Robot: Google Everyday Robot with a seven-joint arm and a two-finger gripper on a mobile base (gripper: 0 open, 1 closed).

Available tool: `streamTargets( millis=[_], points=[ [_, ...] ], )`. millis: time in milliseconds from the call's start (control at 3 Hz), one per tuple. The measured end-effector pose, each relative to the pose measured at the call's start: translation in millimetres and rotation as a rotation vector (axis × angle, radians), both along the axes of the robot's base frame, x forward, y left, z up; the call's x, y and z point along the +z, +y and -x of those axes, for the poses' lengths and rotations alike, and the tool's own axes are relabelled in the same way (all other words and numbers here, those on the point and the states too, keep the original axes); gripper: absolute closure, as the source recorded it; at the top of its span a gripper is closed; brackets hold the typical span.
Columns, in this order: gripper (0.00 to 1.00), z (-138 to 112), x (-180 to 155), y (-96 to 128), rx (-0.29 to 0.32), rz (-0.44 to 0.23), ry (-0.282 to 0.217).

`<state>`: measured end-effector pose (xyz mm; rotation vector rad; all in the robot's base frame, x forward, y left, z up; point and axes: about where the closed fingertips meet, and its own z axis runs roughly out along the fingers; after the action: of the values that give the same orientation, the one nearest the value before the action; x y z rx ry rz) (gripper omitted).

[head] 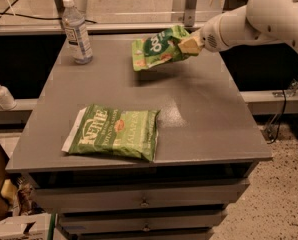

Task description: Move green rice chip bag near blue plastic bottle

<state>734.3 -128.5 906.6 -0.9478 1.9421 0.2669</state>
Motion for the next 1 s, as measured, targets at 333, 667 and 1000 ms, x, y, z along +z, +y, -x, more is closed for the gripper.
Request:
streamTargets(
  millis=[333, 667, 1000],
  points=[
    [1.00, -14.6, 7.5, 20.7, -0.059, 0.005, -0.047],
    [1.00, -31.7, 7.2, 38.7, -0.102, 0.003, -0.068],
    [1.00, -38.7, 3.5, 62.3, -0.106, -0.005, -0.077]
  ],
)
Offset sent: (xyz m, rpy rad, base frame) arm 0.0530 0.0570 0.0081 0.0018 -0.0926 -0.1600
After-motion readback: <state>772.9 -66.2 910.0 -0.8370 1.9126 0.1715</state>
